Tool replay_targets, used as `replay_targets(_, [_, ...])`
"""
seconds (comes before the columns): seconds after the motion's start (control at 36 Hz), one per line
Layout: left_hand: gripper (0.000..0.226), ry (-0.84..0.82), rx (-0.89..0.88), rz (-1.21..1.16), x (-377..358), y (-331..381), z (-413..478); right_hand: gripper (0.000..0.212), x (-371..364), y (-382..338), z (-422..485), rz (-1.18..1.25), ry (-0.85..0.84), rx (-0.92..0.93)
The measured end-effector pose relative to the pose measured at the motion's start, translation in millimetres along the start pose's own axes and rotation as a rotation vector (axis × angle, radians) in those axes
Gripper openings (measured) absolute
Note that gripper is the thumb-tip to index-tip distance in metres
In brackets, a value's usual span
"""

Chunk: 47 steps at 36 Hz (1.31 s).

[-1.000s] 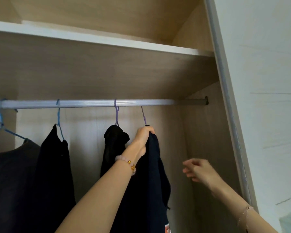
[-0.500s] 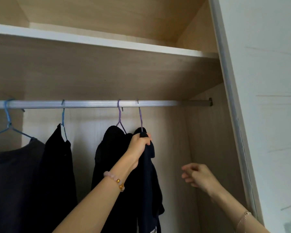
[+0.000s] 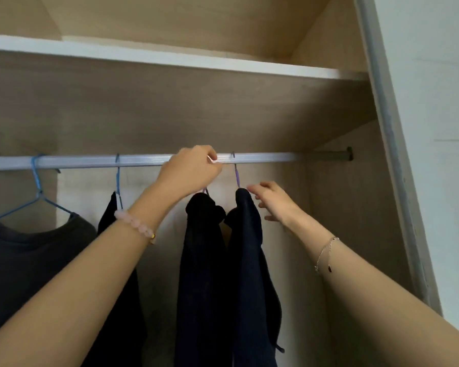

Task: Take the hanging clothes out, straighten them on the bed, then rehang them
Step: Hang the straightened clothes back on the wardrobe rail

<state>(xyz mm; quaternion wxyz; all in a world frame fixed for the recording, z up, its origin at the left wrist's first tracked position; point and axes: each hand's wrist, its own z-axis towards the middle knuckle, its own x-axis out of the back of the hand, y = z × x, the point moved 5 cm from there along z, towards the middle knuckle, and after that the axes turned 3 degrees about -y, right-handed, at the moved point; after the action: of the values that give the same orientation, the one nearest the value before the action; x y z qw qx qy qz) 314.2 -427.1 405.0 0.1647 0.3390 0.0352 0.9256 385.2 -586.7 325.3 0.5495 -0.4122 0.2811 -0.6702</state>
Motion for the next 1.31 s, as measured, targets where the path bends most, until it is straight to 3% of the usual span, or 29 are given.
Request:
replay_targets(0.08, [0.035, -0.189, 0.124, -0.044, -12, -25, 15, 0.075, -18, -12, 0, -0.006, -0.085, -0.023])
replay_targets(0.17, [0.044, -0.423, 0.292, -0.266, -49, -44, 7, 0.053, -32, -15, -3, -0.036, -0.176, -0.106])
replay_targets(0.22, [0.042, -0.478, 0.368, -0.401, -71, -53, -1, 0.037, -37, -12, -3, -0.043, -0.199, -0.143])
replay_targets(0.28, [0.035, -0.452, 0.407, -0.583, -87, -55, -5, 0.031, -38, -7, -1, -0.024, -0.177, -0.147])
replay_targets(0.39, [0.026, -0.281, 0.433, -0.786, -98, -56, -5, 0.043, -30, 4, -1, -0.028, -0.116, -0.123])
replay_targets(0.5, [0.012, -0.170, 0.513, -0.737, -86, -67, -5, 0.042, -24, 11, 1, -0.002, -0.048, -0.140])
replay_targets(0.72, [0.015, -0.067, 0.546, -0.729, -65, -89, -21, 0.037, -40, 12, 9, 0.010, -0.061, -0.129])
replay_targets(1.0, [0.020, -0.040, 0.573, -0.741, -57, -108, -25, 0.035, -47, 20, 23, -0.043, -0.085, -0.079])
replay_targets(1.17, [0.028, -0.093, 0.515, -0.778, -61, -110, -30, 0.054, -41, 29, 30, 0.005, -0.105, -0.086])
replay_targets(1.31, [0.034, -0.146, 0.454, -0.760, -57, -115, -33, 0.045, -30, 34, 32, 0.013, -0.071, -0.035])
